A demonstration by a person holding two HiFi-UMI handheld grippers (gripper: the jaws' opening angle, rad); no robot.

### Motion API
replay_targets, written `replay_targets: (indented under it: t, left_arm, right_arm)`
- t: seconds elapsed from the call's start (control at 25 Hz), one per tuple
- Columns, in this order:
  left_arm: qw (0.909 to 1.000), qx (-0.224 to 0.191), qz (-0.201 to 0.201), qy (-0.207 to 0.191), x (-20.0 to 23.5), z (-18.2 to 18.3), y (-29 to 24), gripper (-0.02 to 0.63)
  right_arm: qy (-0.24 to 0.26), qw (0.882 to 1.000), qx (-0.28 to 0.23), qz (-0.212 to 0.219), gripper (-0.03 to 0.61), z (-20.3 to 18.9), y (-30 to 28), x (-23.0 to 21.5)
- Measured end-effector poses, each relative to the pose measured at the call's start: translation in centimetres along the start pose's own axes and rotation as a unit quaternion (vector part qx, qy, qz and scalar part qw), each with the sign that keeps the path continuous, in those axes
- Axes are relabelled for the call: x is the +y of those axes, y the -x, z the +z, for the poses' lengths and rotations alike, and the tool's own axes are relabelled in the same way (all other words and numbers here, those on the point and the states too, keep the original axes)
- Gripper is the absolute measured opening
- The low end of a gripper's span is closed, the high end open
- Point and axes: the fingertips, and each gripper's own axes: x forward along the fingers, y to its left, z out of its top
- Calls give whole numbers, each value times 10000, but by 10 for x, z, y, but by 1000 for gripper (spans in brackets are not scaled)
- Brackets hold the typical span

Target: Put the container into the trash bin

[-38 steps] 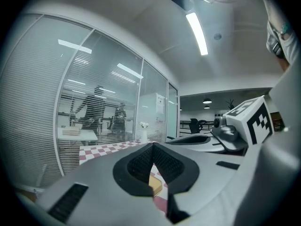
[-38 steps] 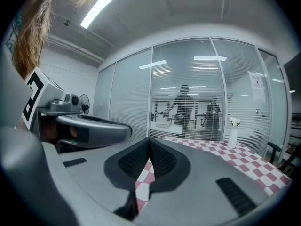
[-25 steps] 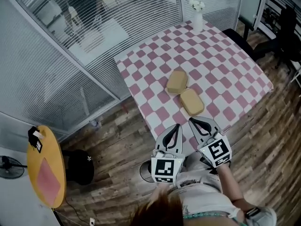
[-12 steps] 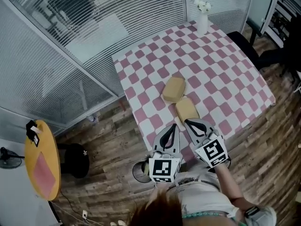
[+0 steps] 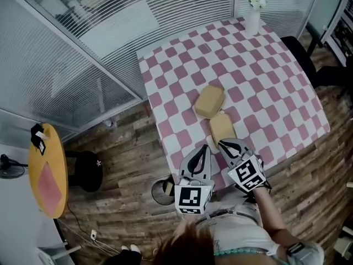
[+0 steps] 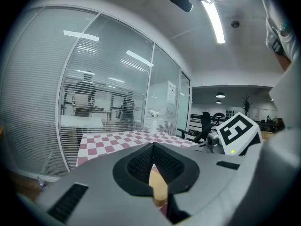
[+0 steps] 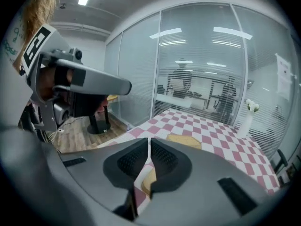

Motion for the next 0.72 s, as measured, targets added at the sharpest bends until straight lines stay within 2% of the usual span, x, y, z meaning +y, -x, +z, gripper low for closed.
replay_targets:
  t: [0.2,0.48,0.72]
  left_arm:
    - [9998,119,126,94,11,-9,-2,5]
    - [9989,270,336,183,26,-26,0,5]
    - [9977,370,505,245,34,-36,2,5]
  right_arm:
    - [84,9969,718,314,56,-41,-24,4]
    - [331,9815,1754,692,119,-106,-58,15]
    - [686,9682,2274,787,126,-135,-77,20]
